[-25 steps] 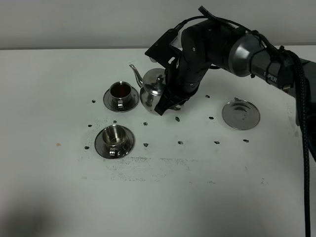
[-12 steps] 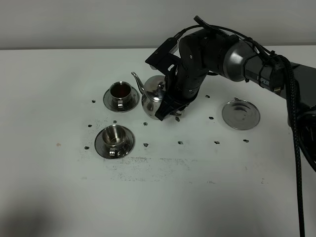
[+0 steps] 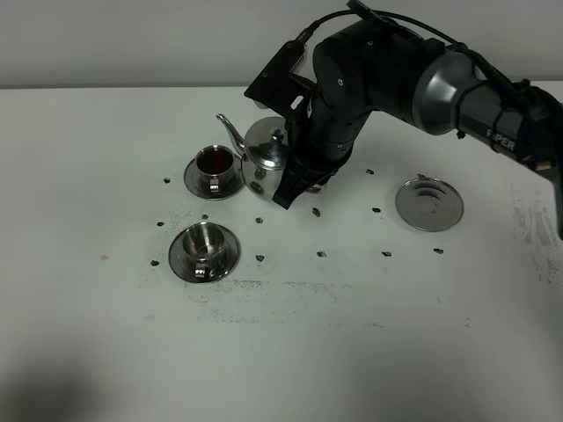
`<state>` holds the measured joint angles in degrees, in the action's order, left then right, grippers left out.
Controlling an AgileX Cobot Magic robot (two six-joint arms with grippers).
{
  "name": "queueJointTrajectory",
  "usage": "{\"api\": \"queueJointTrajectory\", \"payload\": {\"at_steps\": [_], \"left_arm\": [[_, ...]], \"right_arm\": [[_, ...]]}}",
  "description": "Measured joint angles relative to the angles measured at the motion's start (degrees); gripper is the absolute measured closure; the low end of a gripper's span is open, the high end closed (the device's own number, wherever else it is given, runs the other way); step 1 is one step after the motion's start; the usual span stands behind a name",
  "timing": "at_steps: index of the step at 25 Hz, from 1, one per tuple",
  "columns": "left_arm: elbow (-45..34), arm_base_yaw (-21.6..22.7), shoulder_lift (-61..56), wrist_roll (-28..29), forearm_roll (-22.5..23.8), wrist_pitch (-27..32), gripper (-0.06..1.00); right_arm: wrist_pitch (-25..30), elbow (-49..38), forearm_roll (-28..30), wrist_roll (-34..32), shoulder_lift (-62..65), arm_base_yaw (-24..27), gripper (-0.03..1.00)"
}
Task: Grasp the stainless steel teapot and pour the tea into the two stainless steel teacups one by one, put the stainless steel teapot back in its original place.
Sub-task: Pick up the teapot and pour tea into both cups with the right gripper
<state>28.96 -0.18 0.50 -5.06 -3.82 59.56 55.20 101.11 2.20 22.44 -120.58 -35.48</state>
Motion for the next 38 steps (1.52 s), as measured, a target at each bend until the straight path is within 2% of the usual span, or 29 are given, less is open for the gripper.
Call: {"api": "queueJointTrajectory", "payload": {"at_steps": [3,8,16,22,31,38], "left_arm": [[0.0,0.0,0.0,0.0,0.0,0.0,0.37],[0.0,0.0,0.0,0.0,0.0,0.0,0.37],[0.0,0.0,0.0,0.0,0.0,0.0,0.37],[0.0,0.0,0.0,0.0,0.0,0.0,0.37],[0.0,0.0,0.0,0.0,0.0,0.0,0.37],[0.0,0.0,0.0,0.0,0.0,0.0,0.37]], "right_arm": [[-1.7,-5.6,0.0,4.1,4.6,-1.2,0.77],[-2.8,-12.6,1.8,17.5,8.6,-3.1,0.77],[-7.1,-13.3,11.2,37.2,8.6,-4.6,0.77],[-8.7,-11.4,15.5,48.4,6.4,-4.7,0.77],[-5.5,0.3,17.0,50.6,-0.7,-4.7,0.77],[-4.4,2.0,19.3,51.0,-3.5,-4.7,0.77]]}}
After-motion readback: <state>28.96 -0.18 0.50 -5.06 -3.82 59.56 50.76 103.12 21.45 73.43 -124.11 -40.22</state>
